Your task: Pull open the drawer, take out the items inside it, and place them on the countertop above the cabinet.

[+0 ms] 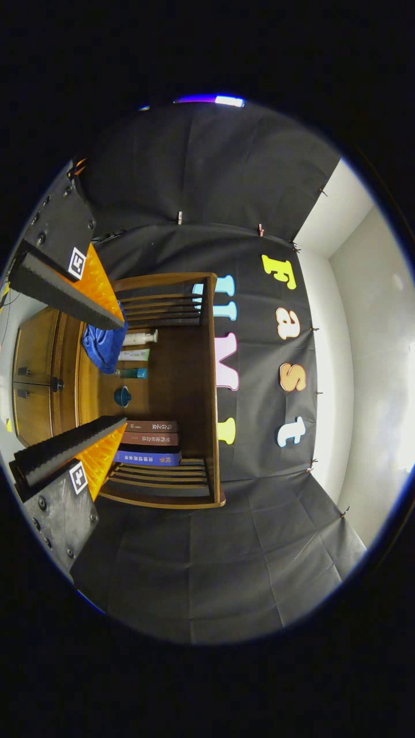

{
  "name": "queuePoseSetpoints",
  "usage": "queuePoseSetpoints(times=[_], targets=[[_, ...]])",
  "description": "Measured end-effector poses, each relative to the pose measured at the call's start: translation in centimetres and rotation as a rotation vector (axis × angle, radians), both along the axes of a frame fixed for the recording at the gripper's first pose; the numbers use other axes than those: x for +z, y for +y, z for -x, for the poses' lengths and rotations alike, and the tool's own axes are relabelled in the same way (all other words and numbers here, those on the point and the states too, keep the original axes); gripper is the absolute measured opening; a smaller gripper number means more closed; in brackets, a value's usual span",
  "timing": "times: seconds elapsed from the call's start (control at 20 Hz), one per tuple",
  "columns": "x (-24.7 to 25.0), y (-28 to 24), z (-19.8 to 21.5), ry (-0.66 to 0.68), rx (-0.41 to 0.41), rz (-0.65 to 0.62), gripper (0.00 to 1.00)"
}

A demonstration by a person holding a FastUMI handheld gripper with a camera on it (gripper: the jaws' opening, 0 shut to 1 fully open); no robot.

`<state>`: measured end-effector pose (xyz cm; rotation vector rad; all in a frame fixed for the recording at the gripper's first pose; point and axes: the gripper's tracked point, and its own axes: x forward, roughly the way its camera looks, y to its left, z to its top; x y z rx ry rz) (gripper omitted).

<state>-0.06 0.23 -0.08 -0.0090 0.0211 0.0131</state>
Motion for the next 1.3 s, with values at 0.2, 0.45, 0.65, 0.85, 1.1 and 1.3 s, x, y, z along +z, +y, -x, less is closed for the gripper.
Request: queuePoseSetpoints(times=[0.2,0.45,0.65,0.85,1.1,1.3], targets=[[0.2,0.2,-0.1,0.000,0.009,0.008,0.98],[-0.2,0.3,-0.5,0.002,0.013,0.005,0.98],[-1.3,-0.2,-1.3,0.014,-0.001,0.002,0.98],[-3.8,-0.1,-2.5,0.026,-0.006,-0.014,0.98],[-8.4,-0.6,-5.2,0.063,-0.025,-0.021,0.98],[-14.2,-1.0,-8.3,0.135,-0.035,-0.029,0.99]])
